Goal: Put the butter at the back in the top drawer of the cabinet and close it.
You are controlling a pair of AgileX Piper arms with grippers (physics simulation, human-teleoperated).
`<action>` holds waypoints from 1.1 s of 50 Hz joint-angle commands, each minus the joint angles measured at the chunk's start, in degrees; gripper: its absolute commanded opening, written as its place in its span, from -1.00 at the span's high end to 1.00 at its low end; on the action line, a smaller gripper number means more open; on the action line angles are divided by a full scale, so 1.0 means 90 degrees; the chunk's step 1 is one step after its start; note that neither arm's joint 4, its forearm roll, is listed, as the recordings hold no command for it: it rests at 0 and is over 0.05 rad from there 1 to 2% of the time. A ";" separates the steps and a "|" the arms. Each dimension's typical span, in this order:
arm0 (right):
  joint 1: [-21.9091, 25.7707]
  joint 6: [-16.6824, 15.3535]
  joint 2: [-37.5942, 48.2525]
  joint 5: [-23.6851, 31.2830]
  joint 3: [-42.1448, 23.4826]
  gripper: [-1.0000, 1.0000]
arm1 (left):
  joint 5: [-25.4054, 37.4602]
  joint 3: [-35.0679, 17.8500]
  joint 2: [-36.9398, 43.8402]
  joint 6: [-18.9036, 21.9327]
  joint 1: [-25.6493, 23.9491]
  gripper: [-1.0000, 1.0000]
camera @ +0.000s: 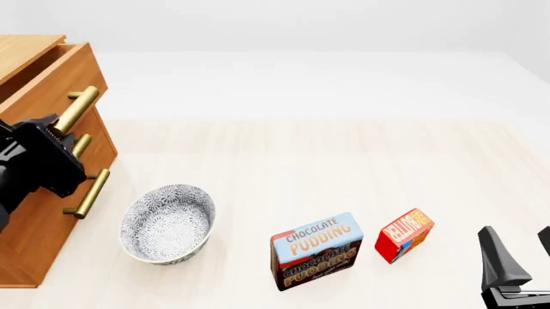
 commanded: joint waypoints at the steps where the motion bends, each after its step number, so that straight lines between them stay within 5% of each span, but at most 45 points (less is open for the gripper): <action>1: 0.0000 0.0000 0.0000 0.0000 0.0000 -1.00 | 0.0115 0.0058 -0.0164 0.0079 -0.0275 1.00; 55: 0.0000 0.0000 0.0000 0.0000 0.0000 -1.00 | -0.0088 -0.0947 0.0923 0.0221 -0.2021 1.00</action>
